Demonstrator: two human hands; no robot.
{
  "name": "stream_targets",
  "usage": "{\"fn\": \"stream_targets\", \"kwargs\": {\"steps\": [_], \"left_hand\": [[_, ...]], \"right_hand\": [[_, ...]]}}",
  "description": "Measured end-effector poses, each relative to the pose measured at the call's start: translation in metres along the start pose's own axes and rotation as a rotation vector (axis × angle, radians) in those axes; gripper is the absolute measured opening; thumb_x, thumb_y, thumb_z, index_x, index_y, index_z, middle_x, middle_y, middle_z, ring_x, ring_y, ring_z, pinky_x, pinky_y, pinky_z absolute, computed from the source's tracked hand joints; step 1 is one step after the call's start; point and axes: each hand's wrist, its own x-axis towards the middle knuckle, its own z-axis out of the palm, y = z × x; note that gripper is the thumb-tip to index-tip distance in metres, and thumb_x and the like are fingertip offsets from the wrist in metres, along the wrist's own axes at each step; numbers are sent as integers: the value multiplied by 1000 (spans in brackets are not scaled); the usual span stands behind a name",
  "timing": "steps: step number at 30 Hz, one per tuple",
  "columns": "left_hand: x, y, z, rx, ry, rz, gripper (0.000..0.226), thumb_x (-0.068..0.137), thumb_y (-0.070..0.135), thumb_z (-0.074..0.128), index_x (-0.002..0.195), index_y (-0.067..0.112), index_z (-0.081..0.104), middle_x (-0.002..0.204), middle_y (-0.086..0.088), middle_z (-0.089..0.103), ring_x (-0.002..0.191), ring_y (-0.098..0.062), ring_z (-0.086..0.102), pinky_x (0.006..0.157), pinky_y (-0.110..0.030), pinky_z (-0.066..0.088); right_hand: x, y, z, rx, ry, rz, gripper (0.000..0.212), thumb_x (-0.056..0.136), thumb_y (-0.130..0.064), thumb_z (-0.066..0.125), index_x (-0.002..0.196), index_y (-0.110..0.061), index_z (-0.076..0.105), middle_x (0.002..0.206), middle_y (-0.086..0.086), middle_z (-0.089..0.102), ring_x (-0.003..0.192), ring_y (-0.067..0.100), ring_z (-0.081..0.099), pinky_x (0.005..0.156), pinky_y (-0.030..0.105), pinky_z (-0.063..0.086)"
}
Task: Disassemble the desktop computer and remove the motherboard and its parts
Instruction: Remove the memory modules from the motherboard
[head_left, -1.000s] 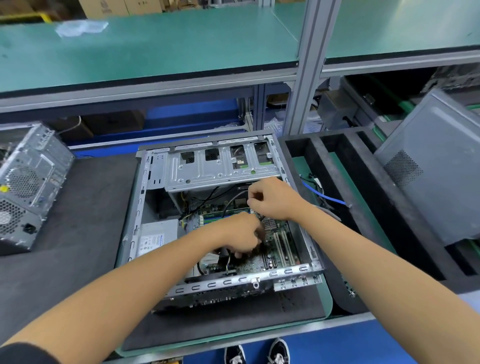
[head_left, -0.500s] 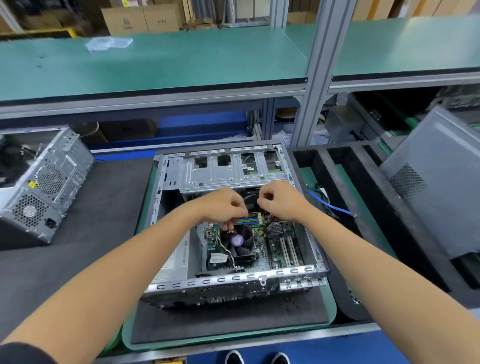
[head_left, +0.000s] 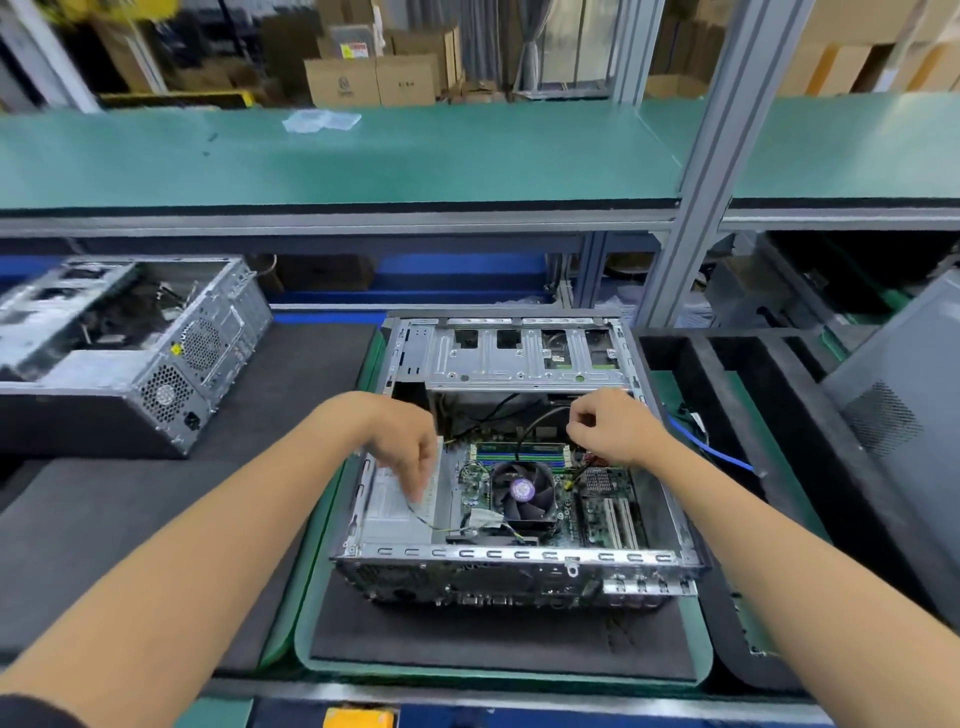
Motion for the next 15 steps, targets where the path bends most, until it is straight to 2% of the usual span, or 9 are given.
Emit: {"fn": "stream_targets", "kwargs": {"steps": [2, 5, 9, 12, 15], "left_hand": [[3, -1, 5, -7, 58, 28, 11, 72, 25, 83, 72, 23, 72, 70, 18, 68, 65, 7, 59, 65, -16, 42], [8, 1, 8, -5, 266, 89, 16, 74, 18, 81, 77, 23, 66, 77, 14, 63, 69, -2, 57, 62, -17, 43], [19, 8, 7, 1, 441, 144, 9, 84, 13, 68, 79, 20, 65, 77, 12, 63, 68, -1, 56, 58, -11, 39], [24, 18, 2, -50, 563, 170, 12, 86, 8, 58, 86, 16, 66, 83, 8, 65, 72, -3, 57, 62, -15, 42], [30, 31, -4, -80, 655, 191, 13, 88, 10, 55, 88, 19, 65, 79, 14, 58, 73, -2, 55, 62, -17, 42]], "right_hand": [[0, -2, 0, -10, -19, 12, 19, 82, -23, 54, 64, -19, 58, 58, 2, 61, 49, 13, 47, 51, 27, 39], [-2, -7, 0, -50, -46, 20, 17, 80, -22, 54, 64, -18, 59, 65, 5, 65, 52, 15, 49, 52, 27, 40], [-6, -8, -1, 6, -5, 10, 20, 80, -18, 55, 61, -17, 56, 55, -3, 56, 48, 13, 46, 52, 28, 41], [-8, -11, -2, 55, 11, 12, 24, 82, -15, 55, 59, -19, 53, 54, -5, 53, 47, 12, 45, 53, 30, 42], [-7, -17, -6, 175, 51, 18, 28, 83, -12, 55, 57, -19, 52, 56, -3, 51, 52, 14, 43, 57, 29, 40]]}}
